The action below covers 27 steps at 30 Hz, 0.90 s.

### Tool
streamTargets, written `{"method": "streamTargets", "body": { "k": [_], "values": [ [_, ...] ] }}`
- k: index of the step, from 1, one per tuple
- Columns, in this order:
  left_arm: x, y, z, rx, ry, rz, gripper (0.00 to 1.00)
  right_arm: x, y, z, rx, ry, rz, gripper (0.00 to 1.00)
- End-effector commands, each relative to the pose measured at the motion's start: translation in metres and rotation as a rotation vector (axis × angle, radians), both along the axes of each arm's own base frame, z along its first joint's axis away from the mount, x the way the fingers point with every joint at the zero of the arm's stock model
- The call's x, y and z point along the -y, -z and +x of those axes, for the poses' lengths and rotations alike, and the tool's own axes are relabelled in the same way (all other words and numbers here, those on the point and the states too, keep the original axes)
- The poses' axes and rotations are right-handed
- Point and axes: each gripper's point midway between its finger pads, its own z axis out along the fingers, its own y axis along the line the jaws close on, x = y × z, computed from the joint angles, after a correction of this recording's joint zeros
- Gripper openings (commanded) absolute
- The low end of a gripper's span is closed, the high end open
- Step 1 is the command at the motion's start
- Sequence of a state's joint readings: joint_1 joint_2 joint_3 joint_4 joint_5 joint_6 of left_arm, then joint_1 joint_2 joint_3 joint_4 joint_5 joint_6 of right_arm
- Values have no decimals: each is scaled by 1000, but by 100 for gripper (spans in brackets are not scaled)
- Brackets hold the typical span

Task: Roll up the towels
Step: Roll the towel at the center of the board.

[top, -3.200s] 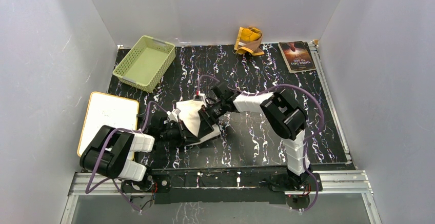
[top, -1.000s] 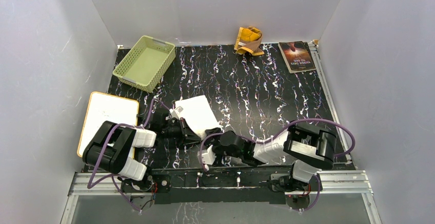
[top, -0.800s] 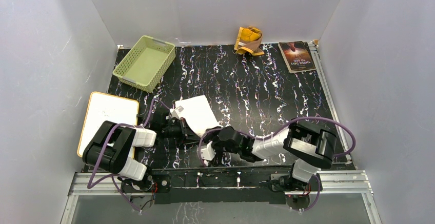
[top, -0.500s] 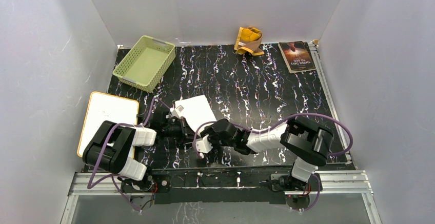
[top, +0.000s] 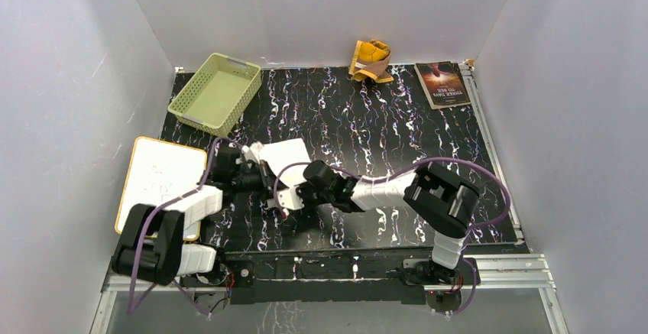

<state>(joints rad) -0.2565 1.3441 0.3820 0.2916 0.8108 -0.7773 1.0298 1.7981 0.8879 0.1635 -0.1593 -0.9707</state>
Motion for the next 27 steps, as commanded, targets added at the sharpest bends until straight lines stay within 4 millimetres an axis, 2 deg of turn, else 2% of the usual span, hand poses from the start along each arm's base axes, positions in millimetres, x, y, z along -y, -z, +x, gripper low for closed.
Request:
{"method": "streamTargets", "body": {
  "k": [1,4,7,11,17,19,22,27],
  "values": [
    [-25,-47,11,102,-22,22,0,34,39,-48,-393,72,-114,0],
    [-46,-65,15,144,-66,64,0,25,21,-55,-554,141,-61,0],
    [-51,-76,15,164,-79,70,0,13,11,-59,-754,323,-19,0],
    [-52,-76,14,160,-99,71,0,-1,-5,-70,-921,408,31,0],
    [-51,-80,16,160,-118,52,0,-25,-44,-87,-1220,445,144,0],
    [-51,-84,16,165,-120,50,0,-28,-45,-87,-1335,466,128,0],
    [-51,-87,16,168,-121,48,0,-27,-36,-81,-1471,509,62,0],
    [-50,-82,13,153,-128,41,0,-22,-18,-67,-1580,573,16,0]
  ]
}}
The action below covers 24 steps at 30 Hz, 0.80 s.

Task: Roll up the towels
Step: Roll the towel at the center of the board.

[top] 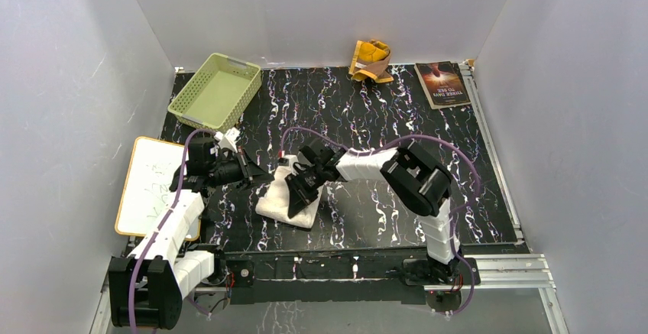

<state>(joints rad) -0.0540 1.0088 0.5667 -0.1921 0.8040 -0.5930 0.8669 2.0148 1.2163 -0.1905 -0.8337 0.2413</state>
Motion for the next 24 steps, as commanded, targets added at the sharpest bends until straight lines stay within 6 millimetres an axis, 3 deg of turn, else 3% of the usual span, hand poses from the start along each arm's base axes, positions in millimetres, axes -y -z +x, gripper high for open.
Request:
{"method": "streamTargets", "body": {
  "k": [1,9,15,24],
  "values": [
    [1,-1,-8,-33,-12,-34,0,4,-4,7,-166,42,-12,0],
    [4,20,-13,-75,-45,-77,0,27,16,35,-241,180,-39,0],
    [12,44,-12,-119,-46,-89,0,30,38,35,-279,212,-88,0],
    [13,82,-1,-174,-65,-73,0,30,45,37,-289,221,-100,0]
  ]
}}
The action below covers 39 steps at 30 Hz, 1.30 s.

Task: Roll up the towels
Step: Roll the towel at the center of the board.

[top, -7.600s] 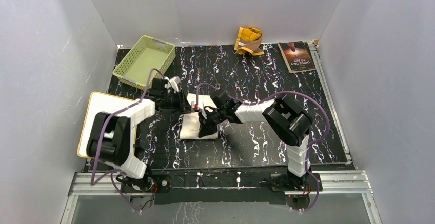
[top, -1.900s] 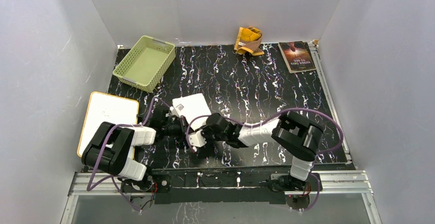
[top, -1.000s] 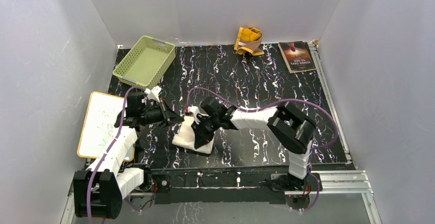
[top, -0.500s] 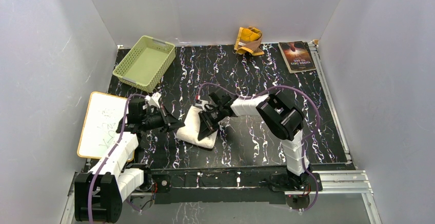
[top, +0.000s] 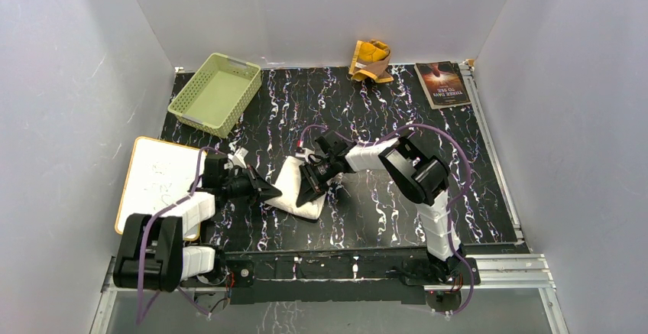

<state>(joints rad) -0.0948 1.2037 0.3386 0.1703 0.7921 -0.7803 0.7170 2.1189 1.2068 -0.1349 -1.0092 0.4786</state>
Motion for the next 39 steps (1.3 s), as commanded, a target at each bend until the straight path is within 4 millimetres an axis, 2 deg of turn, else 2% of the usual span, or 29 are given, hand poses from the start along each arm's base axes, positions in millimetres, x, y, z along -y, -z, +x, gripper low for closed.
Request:
{"method": "streamTargets", "body": {
  "k": [1,5,7,10,13,18,20,23,26,28,30,39],
  "values": [
    [1,14,11,19,-9,15,0,5,34,5,40,37,-94,0],
    [-3,42,11,-33,-22,69,0,7,36,7,55,38,-109,2],
    [-6,56,8,-61,-24,115,0,10,35,7,88,25,-120,14],
    [-13,71,6,-76,-13,202,0,19,29,19,211,36,-172,34],
    [-14,76,3,-86,-2,228,0,25,6,38,381,63,-209,48],
    [-12,78,2,-94,14,229,0,31,-29,68,711,100,-298,57],
    [-12,79,2,-96,16,232,0,29,-43,72,864,104,-321,59],
    [-12,79,1,-99,20,239,0,20,-66,57,1128,50,-287,59],
    [-12,80,1,-100,23,244,0,8,-74,24,1313,-42,-196,59],
    [-12,80,0,-102,26,244,0,4,-73,5,1351,-99,-150,58],
    [-11,81,-1,-107,29,243,0,2,-68,-5,1362,-147,-135,58],
    [-10,82,-2,-108,37,246,0,-4,-39,-13,1381,-262,-175,50]
  ]
}}
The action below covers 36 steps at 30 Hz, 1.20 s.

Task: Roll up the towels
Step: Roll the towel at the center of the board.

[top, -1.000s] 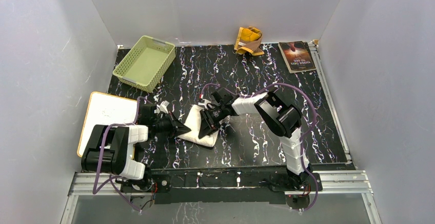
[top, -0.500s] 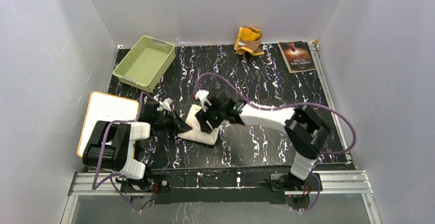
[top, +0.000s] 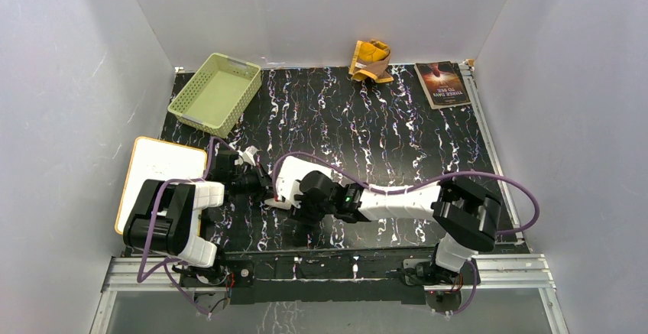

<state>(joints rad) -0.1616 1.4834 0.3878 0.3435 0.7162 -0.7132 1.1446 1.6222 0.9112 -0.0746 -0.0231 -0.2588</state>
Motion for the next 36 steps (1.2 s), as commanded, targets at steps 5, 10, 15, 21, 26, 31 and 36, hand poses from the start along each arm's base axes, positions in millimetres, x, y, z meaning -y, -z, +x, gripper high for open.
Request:
{"method": "streamTargets", "body": {
  "k": [5,10,15,21,26,31,36],
  "values": [
    [-19,41,-22,-108,-21,159,0,-12,9,6,45,-29,3,42],
    [-16,39,-23,-133,-27,135,0,-1,30,6,5,29,-60,28],
    [-25,33,-15,-134,-117,140,0,12,45,-1,-104,121,-96,14],
    [-53,10,6,-71,-273,211,0,22,45,-21,-343,121,-20,0],
    [-64,-26,21,12,-346,239,0,25,37,-32,-565,78,39,0],
    [-74,-61,23,93,-360,288,0,31,15,-26,-763,95,184,0],
    [-66,-72,22,116,-282,272,0,39,2,-18,-947,140,293,0]
  ]
}}
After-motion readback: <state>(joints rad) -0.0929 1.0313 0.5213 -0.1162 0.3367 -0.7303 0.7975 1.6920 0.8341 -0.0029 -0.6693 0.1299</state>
